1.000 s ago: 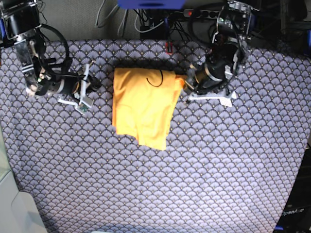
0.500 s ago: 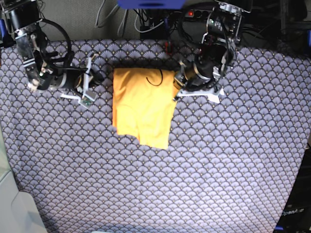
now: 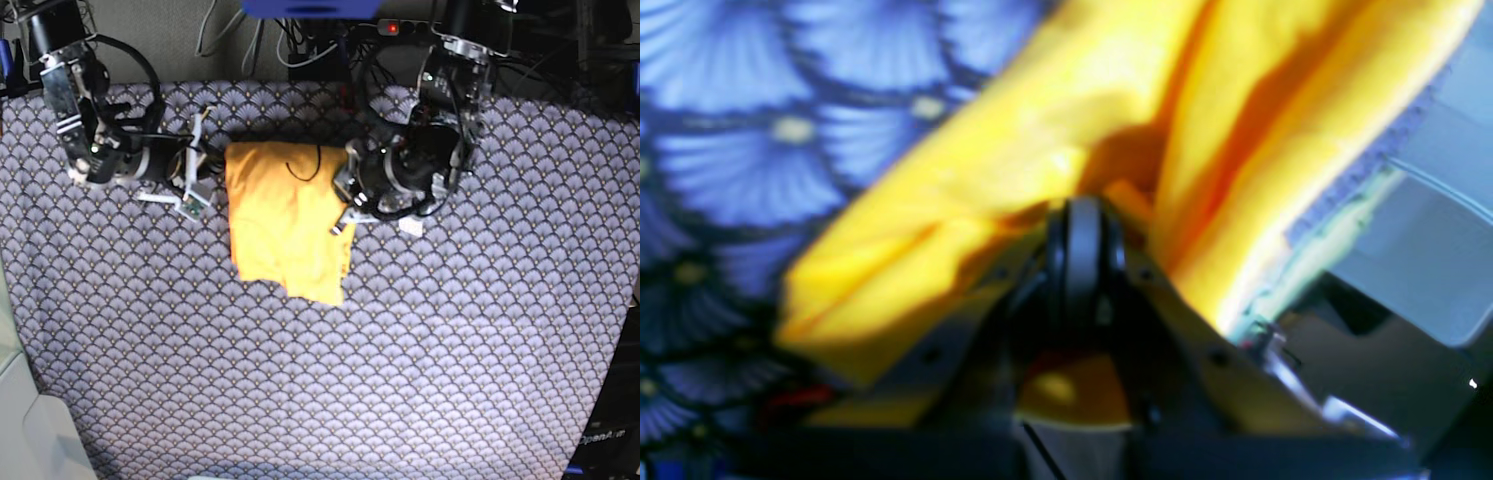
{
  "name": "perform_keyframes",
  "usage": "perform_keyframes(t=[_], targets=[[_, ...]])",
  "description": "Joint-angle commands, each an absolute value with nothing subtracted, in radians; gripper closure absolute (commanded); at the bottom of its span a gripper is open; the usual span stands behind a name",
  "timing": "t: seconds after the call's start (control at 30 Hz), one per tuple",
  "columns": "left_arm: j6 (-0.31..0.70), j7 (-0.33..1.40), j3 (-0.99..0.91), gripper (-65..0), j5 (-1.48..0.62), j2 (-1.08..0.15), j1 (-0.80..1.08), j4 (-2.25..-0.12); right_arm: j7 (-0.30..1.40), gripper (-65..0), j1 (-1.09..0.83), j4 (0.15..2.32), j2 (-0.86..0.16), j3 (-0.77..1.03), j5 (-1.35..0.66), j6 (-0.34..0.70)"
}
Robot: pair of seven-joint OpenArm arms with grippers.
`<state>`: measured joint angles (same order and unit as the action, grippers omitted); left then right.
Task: Fold the T-shirt properly
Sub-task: 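Grasp the shirt's edge with both grippers and straighten it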
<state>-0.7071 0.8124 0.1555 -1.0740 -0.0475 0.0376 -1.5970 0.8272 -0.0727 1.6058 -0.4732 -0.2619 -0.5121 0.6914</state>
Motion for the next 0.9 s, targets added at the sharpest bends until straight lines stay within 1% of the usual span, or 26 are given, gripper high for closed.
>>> perform_keyframes(t=[0.0, 0.13, 0.23, 0.33, 0.5, 0.63, 0.87], targets=[[-0.698, 0.817, 0.156, 0.0, -1.130, -0.044, 0.008, -1.627, 0.809, -1.8, -0.058, 1.624, -0.486, -0.255, -0.527, 0.698], [-0.698, 0.819, 0.156, 0.0, -1.188, -0.091, 0.016, -1.687, 0.809, -1.8, -0.058, 1.624, -0.486, -0.249, -0.527, 0.698], [-0.698, 0.819, 0.156, 0.0, -1.241, -0.162, 0.019, -1.732, 0.809, -1.8, -0.058, 1.624, -0.486, -0.249, -0.527, 0.698], [-0.698, 0.819, 0.153, 0.0, -1.287, -0.232, 0.042, -1.730, 0.809, -1.8, -0.058, 1.624, -0.484, -0.249, -0.527, 0.698], [-0.698, 0.817, 0.150, 0.0, -1.290, -0.314, 0.091, -1.727, 0.809, -1.8, -0.053, 1.624, -0.481, -0.252, -0.527, 0.698], [-0.698, 0.817, 0.154, 0.0, -1.290, -0.335, 0.096, -1.701, 0.809, -1.8, -0.047, 1.624, -0.479, -0.252, -0.527, 0.698], [-0.698, 0.819, 0.156, 0.0, -1.288, -0.300, 0.085, -1.586, 0.809, -1.8, -0.047, 1.624, -0.464, -0.249, -0.527, 0.698]])
